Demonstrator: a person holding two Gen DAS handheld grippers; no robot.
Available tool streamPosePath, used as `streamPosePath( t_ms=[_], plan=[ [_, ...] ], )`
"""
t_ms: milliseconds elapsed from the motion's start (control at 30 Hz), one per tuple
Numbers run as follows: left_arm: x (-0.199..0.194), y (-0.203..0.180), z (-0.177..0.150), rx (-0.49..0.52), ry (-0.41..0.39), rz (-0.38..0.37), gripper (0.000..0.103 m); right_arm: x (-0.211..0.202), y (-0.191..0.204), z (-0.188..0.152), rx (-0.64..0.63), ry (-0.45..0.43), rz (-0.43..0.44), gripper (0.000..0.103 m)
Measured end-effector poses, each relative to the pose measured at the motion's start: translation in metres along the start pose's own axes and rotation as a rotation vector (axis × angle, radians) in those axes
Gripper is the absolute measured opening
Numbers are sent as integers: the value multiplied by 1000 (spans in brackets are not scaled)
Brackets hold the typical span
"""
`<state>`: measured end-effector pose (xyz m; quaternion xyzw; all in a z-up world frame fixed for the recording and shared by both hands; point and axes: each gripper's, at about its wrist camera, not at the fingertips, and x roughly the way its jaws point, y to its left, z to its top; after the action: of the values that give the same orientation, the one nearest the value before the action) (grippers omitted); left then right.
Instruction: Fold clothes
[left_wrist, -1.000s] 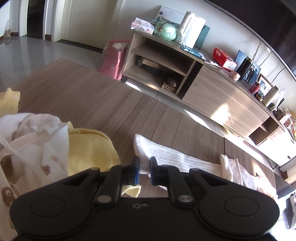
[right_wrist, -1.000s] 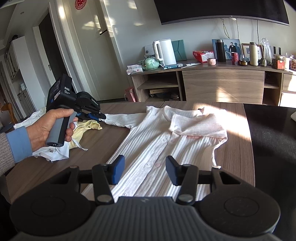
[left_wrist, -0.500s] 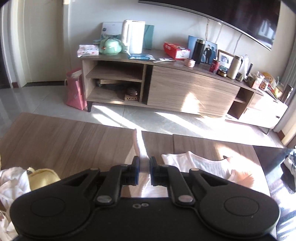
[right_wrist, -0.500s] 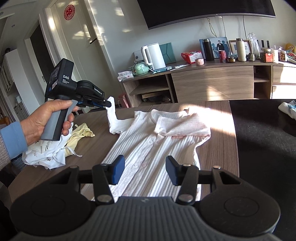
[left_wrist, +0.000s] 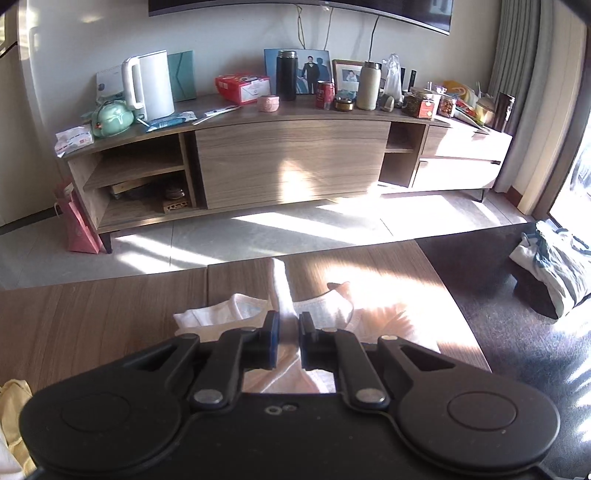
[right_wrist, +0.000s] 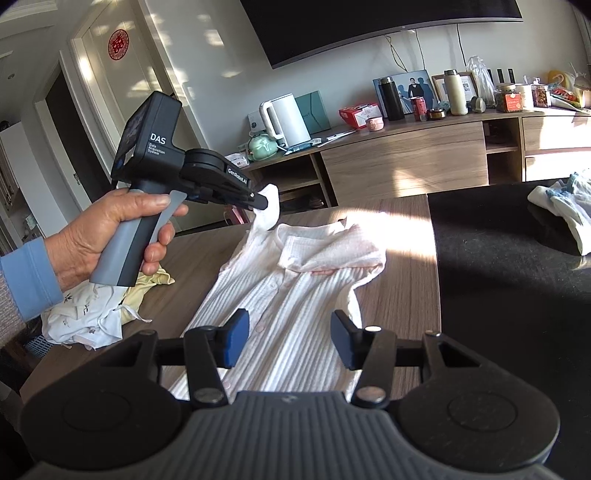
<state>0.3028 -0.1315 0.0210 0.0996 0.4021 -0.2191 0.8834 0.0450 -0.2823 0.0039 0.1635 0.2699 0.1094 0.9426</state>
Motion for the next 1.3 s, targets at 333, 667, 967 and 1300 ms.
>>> streamPosePath(
  t_ms=[333,667,967,1300],
  plan=[
    [31,-35,-24,157,145,20,24,0,-8,-1,14,2,-2,53],
    [-97,6,-41,-114,-199,-37,28,-20,-5,8,8,-7,-18,53],
    [-216,0,-196,-363,-143,-116,40,-81,24,-32,-78,85,-18,53],
    [-234,41,-325,-637,-6,-128,40,-112,23,-111,-15,264,-72,53]
  ],
)
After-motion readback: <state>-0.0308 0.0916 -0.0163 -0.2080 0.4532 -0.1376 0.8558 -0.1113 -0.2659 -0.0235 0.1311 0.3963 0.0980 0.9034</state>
